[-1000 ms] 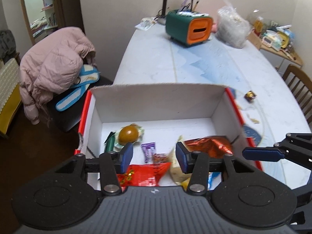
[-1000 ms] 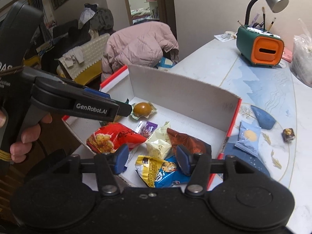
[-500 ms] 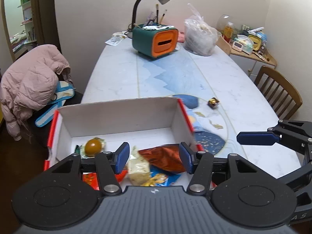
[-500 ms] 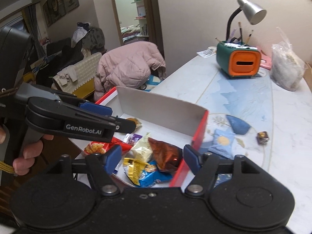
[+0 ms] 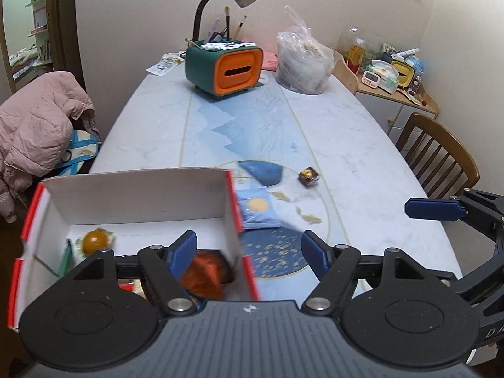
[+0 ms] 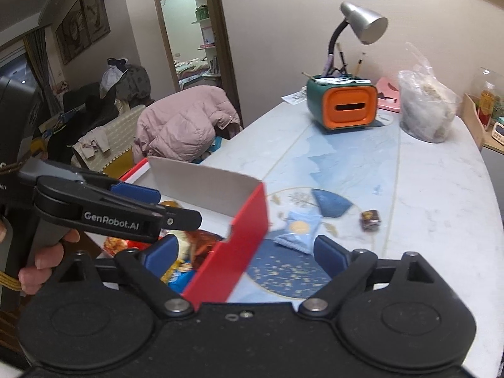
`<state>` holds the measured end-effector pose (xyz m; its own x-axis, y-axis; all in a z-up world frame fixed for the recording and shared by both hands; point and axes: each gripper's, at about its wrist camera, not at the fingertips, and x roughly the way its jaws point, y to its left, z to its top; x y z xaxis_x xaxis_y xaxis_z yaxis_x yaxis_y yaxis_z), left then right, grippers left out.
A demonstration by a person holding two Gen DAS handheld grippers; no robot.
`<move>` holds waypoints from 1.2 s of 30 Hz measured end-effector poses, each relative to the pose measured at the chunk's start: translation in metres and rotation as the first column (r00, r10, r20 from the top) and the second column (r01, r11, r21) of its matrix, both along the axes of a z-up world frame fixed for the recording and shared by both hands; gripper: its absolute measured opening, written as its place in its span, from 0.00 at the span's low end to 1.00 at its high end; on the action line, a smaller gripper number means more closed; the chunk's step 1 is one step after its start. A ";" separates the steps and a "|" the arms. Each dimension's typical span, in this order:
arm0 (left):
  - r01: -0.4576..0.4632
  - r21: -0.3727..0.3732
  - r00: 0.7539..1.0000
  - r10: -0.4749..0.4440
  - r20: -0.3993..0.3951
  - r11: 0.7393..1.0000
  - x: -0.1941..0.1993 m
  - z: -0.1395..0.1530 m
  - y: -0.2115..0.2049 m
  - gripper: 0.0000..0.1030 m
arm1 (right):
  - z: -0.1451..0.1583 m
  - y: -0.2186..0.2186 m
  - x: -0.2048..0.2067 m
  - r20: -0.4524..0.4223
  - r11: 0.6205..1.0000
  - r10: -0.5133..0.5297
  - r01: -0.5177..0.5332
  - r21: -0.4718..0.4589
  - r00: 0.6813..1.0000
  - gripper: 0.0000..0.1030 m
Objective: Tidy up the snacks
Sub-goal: 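Withdraw both tools from the box toward the blue bag and chocolate, then grasp the pale blue sun-printed bag with left tool while right grasps the wrapped chocolate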
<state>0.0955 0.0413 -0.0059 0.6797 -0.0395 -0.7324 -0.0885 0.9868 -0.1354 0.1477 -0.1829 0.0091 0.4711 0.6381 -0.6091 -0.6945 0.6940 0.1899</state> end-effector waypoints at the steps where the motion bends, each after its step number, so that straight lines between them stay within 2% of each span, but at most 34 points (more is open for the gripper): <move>1: -0.002 -0.006 1.000 0.002 -0.002 1.000 0.004 -0.002 -0.006 0.71 | -0.001 -0.006 0.004 0.003 1.000 -0.002 0.002 0.000 1.000 0.93; 3: -0.007 -0.016 1.000 0.007 -0.005 1.000 0.012 -0.005 -0.018 0.72 | -0.002 -0.019 0.011 0.006 1.000 -0.004 0.004 0.002 1.000 0.97; 9: -0.040 -0.026 0.999 0.040 -0.013 0.999 0.043 -0.016 -0.051 0.72 | -0.008 -0.058 0.040 0.006 1.000 -0.003 0.003 -0.009 1.000 0.98; 18: -0.132 0.020 0.989 0.133 -0.066 0.991 0.096 -0.045 -0.079 0.72 | -0.024 -0.095 0.108 -0.012 0.998 -0.039 0.038 -0.058 0.999 0.98; 23: -0.155 0.068 0.980 0.162 -0.118 0.986 0.129 -0.067 -0.081 0.72 | -0.043 -0.089 0.148 -0.050 0.996 -0.043 0.038 -0.086 0.998 0.98; 31: -0.206 0.083 0.948 0.220 -0.231 0.975 0.171 -0.103 -0.067 0.72 | -0.084 -0.061 0.194 -0.118 0.992 -0.023 0.007 -0.129 0.993 0.95; 36: -0.215 0.107 0.935 0.236 -0.266 0.971 0.187 -0.118 -0.068 0.72 | -0.108 -0.046 0.222 -0.200 0.992 -0.057 0.032 -0.125 0.978 0.88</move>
